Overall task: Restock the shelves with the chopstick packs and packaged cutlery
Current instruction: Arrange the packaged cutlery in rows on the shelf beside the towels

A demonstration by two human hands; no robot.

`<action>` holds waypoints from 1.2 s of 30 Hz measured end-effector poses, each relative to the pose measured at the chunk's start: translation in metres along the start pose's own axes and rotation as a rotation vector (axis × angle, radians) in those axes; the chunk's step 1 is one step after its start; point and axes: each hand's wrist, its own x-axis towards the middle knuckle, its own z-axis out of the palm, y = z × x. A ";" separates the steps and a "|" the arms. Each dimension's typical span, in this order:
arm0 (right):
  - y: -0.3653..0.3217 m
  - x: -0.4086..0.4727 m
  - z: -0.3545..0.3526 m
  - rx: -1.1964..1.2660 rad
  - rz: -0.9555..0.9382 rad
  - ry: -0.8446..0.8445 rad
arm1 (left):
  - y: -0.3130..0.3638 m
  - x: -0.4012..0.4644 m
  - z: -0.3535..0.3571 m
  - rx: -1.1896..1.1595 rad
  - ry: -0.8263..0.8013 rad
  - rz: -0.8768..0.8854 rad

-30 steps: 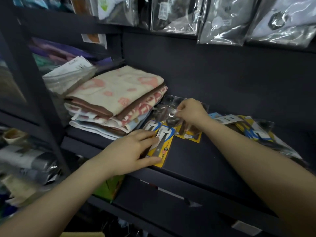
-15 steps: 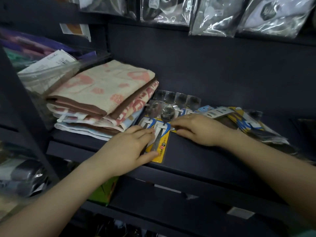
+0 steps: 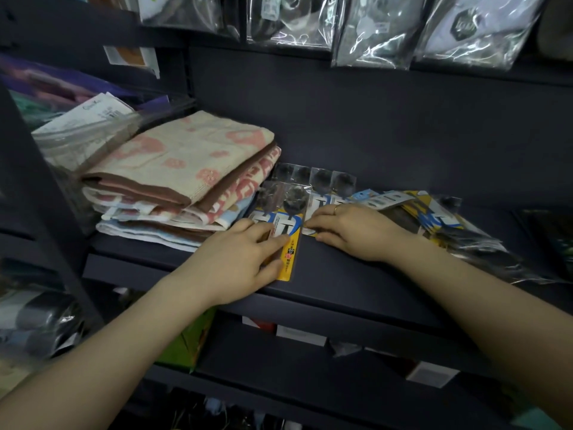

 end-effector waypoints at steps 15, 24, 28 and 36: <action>0.061 -0.023 -0.006 -0.408 0.098 0.147 | 0.031 0.016 -0.019 -0.167 0.261 0.077; 0.049 -0.036 -0.092 -0.135 0.132 0.734 | 0.061 0.066 -0.032 -0.441 0.440 -0.120; 0.033 -0.038 -0.113 0.506 0.172 0.792 | 0.088 0.074 -0.027 -0.919 0.353 -0.116; 0.046 0.001 -0.052 1.146 0.392 0.573 | 0.089 0.054 -0.029 -1.047 0.282 -0.219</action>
